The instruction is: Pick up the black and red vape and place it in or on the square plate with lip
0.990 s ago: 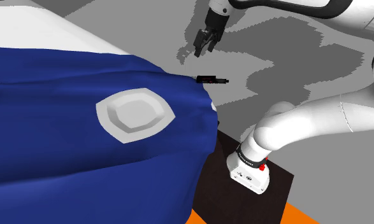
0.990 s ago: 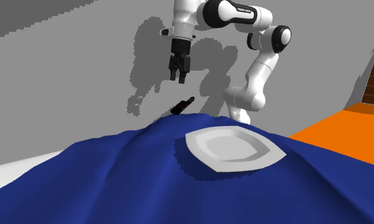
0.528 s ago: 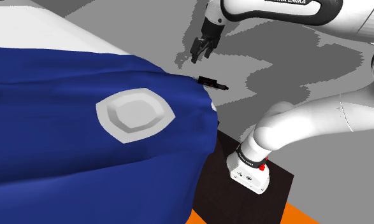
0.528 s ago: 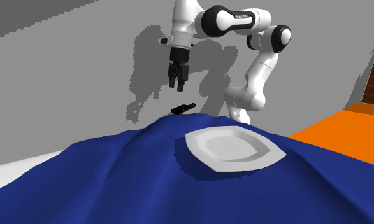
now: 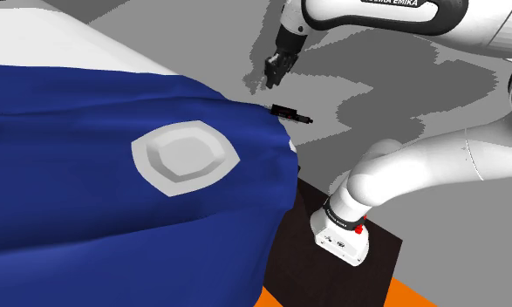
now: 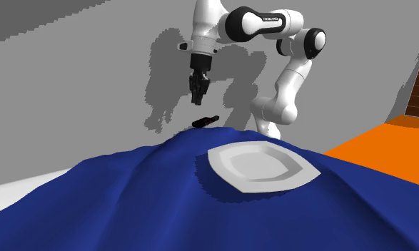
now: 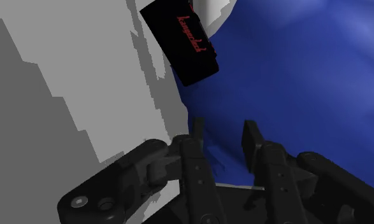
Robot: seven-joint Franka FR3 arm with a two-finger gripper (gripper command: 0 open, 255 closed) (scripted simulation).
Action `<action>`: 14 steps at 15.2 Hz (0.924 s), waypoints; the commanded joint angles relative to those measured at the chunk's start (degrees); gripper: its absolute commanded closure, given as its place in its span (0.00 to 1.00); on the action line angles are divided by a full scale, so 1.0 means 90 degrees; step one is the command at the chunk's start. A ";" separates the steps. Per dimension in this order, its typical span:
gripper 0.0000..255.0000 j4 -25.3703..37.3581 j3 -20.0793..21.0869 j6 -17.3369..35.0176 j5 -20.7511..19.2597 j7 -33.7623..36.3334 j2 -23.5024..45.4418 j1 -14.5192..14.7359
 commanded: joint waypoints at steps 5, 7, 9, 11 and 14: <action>1.00 0.0000 0.0000 0.0000 0.0000 0.0000 0.0000 0.0000; 1.00 0.0000 0.0000 0.0000 0.0000 0.0000 0.0000 0.0000; 0.00 0.0000 0.0000 0.0000 0.0000 0.0000 0.0000 0.0000; 0.00 -0.0253 -0.0246 -0.0165 0.0003 -0.0363 -0.0148 -0.0005; 0.00 -0.0593 -0.0616 -0.0434 -0.0056 -0.0904 -0.0338 -0.0047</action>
